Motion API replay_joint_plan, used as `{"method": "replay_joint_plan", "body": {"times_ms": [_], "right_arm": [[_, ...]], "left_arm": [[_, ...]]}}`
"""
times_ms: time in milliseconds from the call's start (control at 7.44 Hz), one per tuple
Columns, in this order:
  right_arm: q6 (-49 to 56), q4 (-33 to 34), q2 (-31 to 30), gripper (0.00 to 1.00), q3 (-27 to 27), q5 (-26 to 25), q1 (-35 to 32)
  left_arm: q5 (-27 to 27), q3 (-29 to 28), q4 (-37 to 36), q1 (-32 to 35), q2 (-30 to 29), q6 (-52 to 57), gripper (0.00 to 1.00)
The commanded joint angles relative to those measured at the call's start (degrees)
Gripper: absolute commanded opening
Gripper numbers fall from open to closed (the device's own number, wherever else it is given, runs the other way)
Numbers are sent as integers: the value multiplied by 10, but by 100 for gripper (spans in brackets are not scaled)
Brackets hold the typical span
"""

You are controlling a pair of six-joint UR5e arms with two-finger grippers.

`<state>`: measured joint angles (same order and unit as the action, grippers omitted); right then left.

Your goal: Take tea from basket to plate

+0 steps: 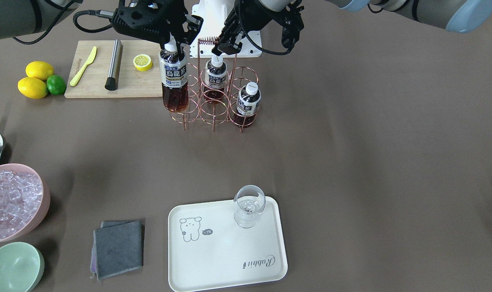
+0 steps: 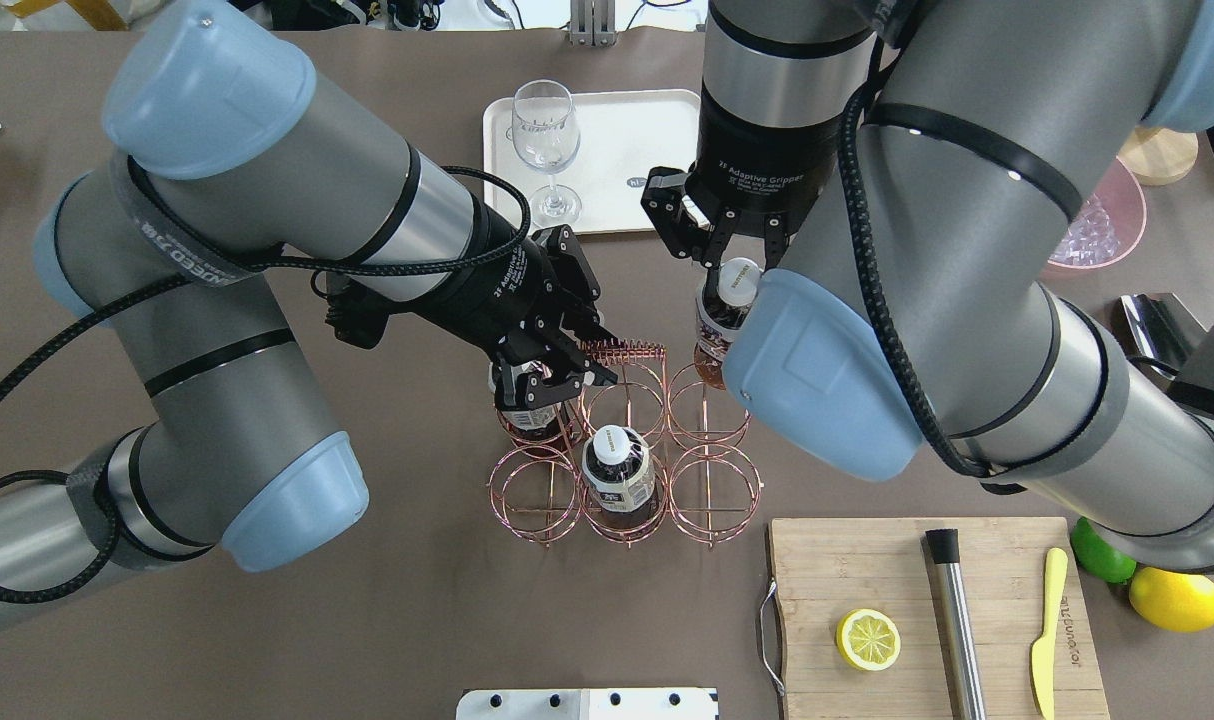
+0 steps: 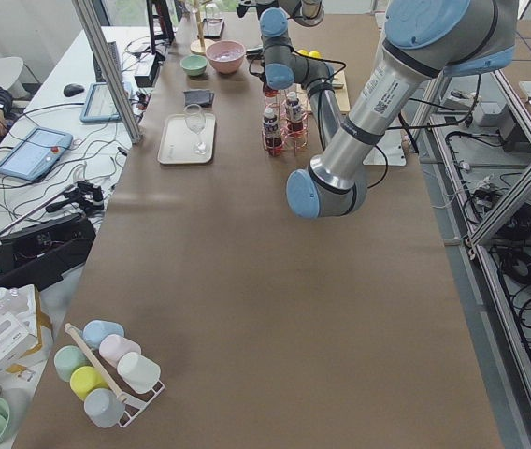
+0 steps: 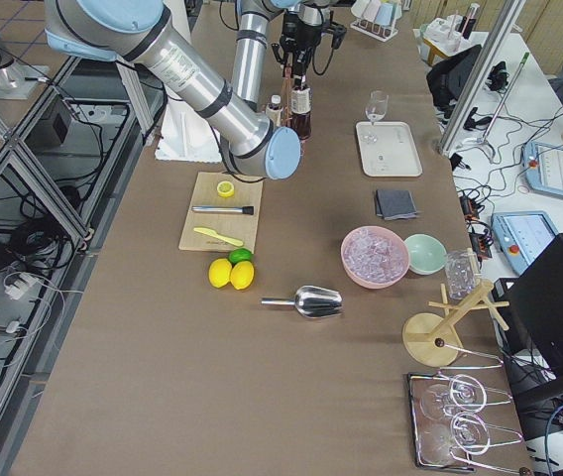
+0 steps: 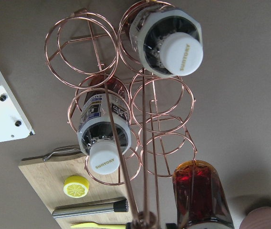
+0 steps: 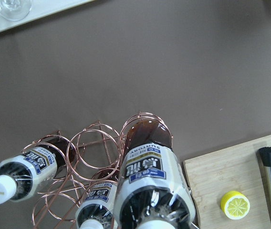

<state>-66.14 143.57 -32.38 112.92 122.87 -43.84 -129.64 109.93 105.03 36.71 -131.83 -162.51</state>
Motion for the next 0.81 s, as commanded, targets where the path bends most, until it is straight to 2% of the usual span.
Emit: {"method": "replay_joint_plan", "body": {"times_ms": [0,672], "right_arm": [[54,-7,0,0,-30,-2,-18],[73,-322,0,0,-276,40,-69]], "left_arm": [[-3,0,0,6,0,0,0],[-40,3,-6,38,-11,0,0]]}}
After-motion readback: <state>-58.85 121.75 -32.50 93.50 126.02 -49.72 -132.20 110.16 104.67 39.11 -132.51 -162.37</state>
